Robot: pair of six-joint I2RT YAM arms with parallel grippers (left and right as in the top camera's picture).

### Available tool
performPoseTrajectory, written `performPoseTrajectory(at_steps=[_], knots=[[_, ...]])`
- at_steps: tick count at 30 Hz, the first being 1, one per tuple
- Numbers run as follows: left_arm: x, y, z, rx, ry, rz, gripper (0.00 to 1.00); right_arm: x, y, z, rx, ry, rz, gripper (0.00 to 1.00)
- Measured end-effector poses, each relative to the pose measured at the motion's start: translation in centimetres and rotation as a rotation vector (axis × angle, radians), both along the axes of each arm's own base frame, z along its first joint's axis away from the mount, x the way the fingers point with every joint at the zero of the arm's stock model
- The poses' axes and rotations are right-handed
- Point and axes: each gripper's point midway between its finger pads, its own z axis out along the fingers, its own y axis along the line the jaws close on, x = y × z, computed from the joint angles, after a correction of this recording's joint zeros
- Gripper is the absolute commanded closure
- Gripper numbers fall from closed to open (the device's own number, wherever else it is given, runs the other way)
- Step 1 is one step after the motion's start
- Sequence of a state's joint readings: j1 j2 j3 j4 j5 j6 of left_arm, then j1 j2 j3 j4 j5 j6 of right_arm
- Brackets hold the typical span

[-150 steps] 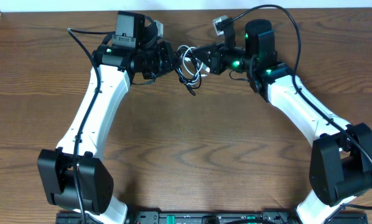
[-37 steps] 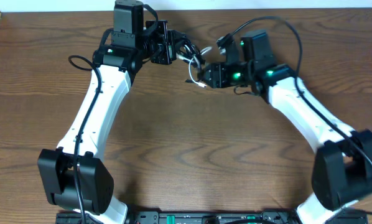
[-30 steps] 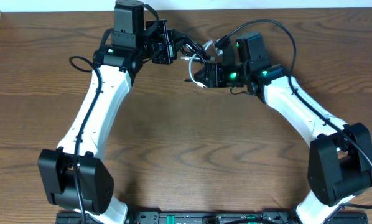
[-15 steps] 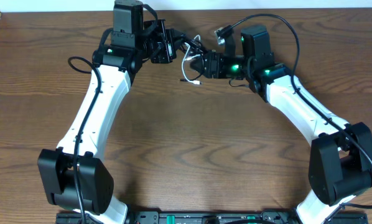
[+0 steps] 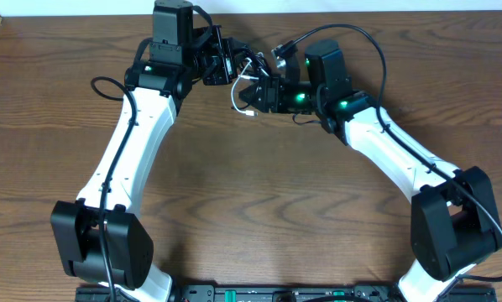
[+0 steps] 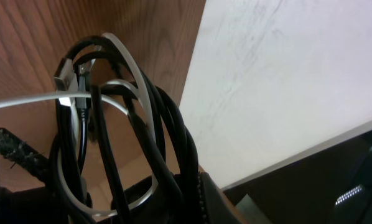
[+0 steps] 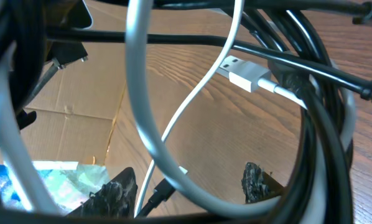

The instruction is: Untangle cables

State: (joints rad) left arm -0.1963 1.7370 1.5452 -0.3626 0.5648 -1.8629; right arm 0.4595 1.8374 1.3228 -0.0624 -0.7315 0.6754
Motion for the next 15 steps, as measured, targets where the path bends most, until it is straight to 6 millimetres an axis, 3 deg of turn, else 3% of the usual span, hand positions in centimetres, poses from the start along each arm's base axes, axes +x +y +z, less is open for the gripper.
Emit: performPoseTrajectory(at_steps=[15], knots=[[1.1, 3.3, -1.8, 0.074, 0.081, 0.240, 0.93, -1.4, 0.9, -0.4, -0.002, 0.046, 0.034, 0.50]])
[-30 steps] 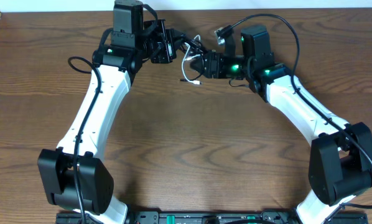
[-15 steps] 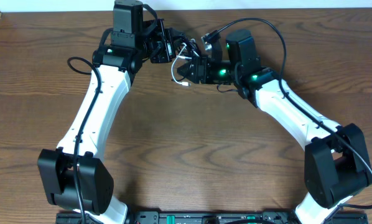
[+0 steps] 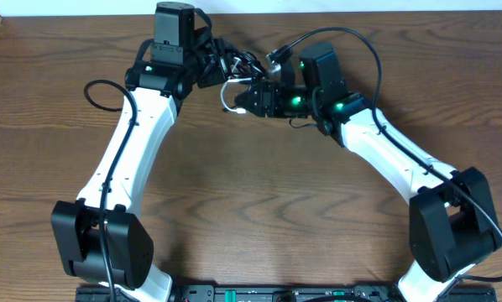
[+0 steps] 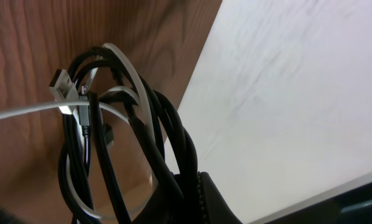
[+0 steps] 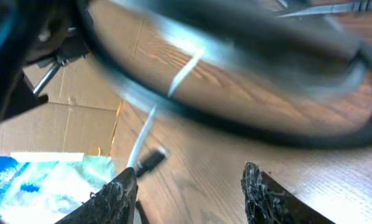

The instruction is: Untangle cables

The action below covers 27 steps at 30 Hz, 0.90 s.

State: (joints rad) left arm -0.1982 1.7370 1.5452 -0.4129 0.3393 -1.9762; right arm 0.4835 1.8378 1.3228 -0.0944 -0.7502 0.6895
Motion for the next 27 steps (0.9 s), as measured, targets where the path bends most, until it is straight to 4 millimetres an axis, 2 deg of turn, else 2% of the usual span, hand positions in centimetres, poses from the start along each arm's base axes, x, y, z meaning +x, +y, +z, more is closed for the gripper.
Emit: performPoseTrajectory(at_steps=[5, 9, 11, 16, 21, 27], knots=[[0.0, 0.6, -0.3, 0.013, 0.015, 0.037, 0.92, -1.3, 0.4, -0.9, -0.031, 0.032, 0.031, 0.55], [-0.6, 1.5, -1.5, 0.055, 0.067, 0.072, 0.93, -1.8, -0.6, -2.8, -0.114, 0.064, 0.018, 0.58], [-0.9, 2.1, -2.1, 0.082, 0.089, 0.091, 0.92, -1.5, -1.4, -3.6, -0.153, 0.068, -0.001, 0.59], [-0.7, 3.2, -2.3, 0.163, 0.070, 0.104, 0.92, 0.6, -5.1, -4.9, -0.229, 0.064, -0.087, 0.59], [-0.6, 3.6, -2.4, 0.205, 0.056, 0.099, 0.92, 2.4, -7.5, -4.9, -0.255, 0.018, -0.136, 0.55], [-0.6, 3.7, -2.4, 0.231, 0.045, 0.086, 0.92, 3.5, -7.2, -2.6, -0.230, -0.140, -0.099, 0.51]])
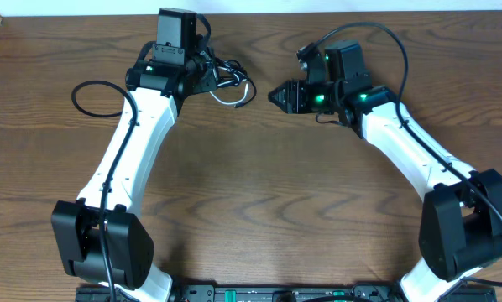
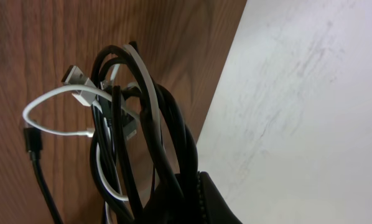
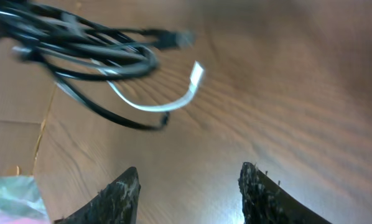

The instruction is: Untangle cables

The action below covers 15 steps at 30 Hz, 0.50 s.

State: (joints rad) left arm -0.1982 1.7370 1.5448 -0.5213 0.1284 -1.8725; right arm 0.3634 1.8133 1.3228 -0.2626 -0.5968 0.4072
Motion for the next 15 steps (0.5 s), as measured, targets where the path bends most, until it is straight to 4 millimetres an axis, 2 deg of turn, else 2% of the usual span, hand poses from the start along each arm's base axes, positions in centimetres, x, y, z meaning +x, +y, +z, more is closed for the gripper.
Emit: performPoseTrajectory(at_steps=[3, 8, 11, 15], knots=[[0.0, -0.1, 0.0, 0.016, -0.005, -0.019, 0.93, 0.0, 0.4, 0.9, 0.005, -0.055, 0.036, 0.51], [-0.1, -0.5, 0.1, 0.101, -0.037, -0.133, 0.93, 0.0, 0.5, 1.1, -0.004, -0.101, 0.067, 0.51], [0.3, -1.2, 0.7, 0.203, -0.114, -0.288, 0.93, 0.2, 0.4, 1.2, -0.006, -0.116, 0.074, 0.52], [0.9, -3.2, 2.3, 0.369, -0.294, -0.593, 0.93, 0.9, -0.8, 1.4, -0.001, -0.122, 0.056, 0.51]])
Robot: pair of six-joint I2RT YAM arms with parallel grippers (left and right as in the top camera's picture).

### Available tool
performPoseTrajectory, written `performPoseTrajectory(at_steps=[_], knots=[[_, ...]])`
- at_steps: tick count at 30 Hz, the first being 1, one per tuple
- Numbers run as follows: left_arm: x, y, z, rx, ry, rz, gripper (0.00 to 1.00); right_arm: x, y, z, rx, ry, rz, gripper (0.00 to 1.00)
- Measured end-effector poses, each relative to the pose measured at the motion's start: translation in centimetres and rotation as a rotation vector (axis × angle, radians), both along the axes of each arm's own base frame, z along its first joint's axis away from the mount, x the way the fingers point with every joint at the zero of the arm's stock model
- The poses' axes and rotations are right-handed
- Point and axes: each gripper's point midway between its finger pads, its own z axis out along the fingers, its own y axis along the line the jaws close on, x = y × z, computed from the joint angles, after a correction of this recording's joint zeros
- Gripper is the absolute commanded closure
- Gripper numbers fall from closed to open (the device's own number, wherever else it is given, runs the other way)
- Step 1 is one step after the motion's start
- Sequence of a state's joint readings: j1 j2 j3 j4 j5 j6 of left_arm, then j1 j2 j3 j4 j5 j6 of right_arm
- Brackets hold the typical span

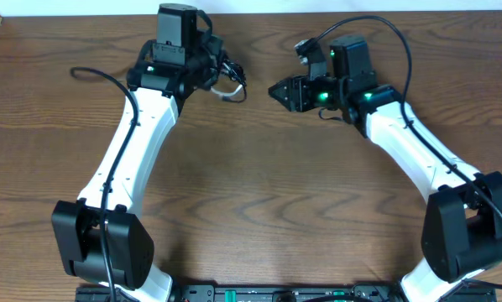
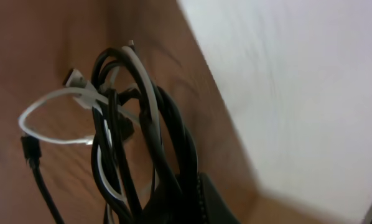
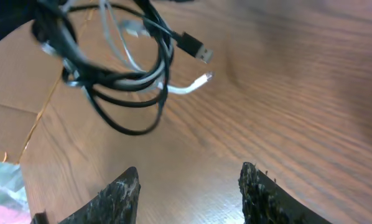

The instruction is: Untangle cables

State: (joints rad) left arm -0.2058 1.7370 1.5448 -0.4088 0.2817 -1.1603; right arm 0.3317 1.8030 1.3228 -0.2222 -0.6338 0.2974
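A tangle of black and white cables (image 1: 223, 77) hangs from my left gripper (image 1: 207, 71) at the back of the wooden table. In the left wrist view the bundle (image 2: 130, 130) loops up from the shut jaws, with a white USB plug (image 2: 78, 86) sticking out. My right gripper (image 1: 276, 91) stands open to the right of the bundle, with nothing between its fingers (image 3: 125, 190). The right wrist view shows the bundle (image 3: 111, 68) ahead, a black plug (image 3: 195, 47) and a white plug (image 3: 201, 78) at its loose ends.
A black cable (image 1: 100, 80) of the left arm arcs over the table's left part. The table's back edge (image 1: 259, 13) meets a white wall close behind both grippers. Cardboard (image 3: 12, 81) lies beyond the table's edge in the right wrist view.
My left gripper has turned with the bundle, and the loose ends now hang nearer to it. The right gripper has stayed open and apart from the cables, shifted slightly.
Both grippers were close together at the back, with the right one's open fingers in among the loops. Then the right gripper stood clear to the right, open and empty. The whole bundle has stayed in my left gripper.
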Motion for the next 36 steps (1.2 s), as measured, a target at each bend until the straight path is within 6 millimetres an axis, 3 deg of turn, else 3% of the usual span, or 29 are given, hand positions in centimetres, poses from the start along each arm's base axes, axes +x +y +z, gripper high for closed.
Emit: performPoseTrajectory(at_steps=[5, 10, 14, 18, 28, 36], knots=[[-1.2, -3.1, 1.1, 0.126, -0.172, -0.381, 0.93, 0.7, -1.0, 0.4, 0.019, -0.014, -0.010, 0.52], [-4.3, -5.5, 0.8, 0.200, -0.292, -0.730, 0.92, 0.9, -0.7, 2.1, 0.082, -0.072, 0.042, 0.57], [-6.0, -6.2, 0.4, 0.237, -0.356, -0.886, 0.93, 0.9, -0.7, 3.3, 0.136, -0.103, 0.087, 0.70], [-7.7, -7.5, 1.2, 0.226, -0.481, -1.050, 0.92, 1.3, -1.8, 3.7, 0.162, -0.091, 0.072, 0.71], [-9.2, -8.6, 2.3, 0.192, -0.614, -1.175, 0.93, 2.3, -6.7, 2.2, 0.146, -0.007, -0.025, 0.64], [-9.1, -8.7, 2.6, 0.166, -0.610, -1.160, 0.93, 0.0, -5.9, 0.2, 0.072, 0.028, 0.062, 0.64]])
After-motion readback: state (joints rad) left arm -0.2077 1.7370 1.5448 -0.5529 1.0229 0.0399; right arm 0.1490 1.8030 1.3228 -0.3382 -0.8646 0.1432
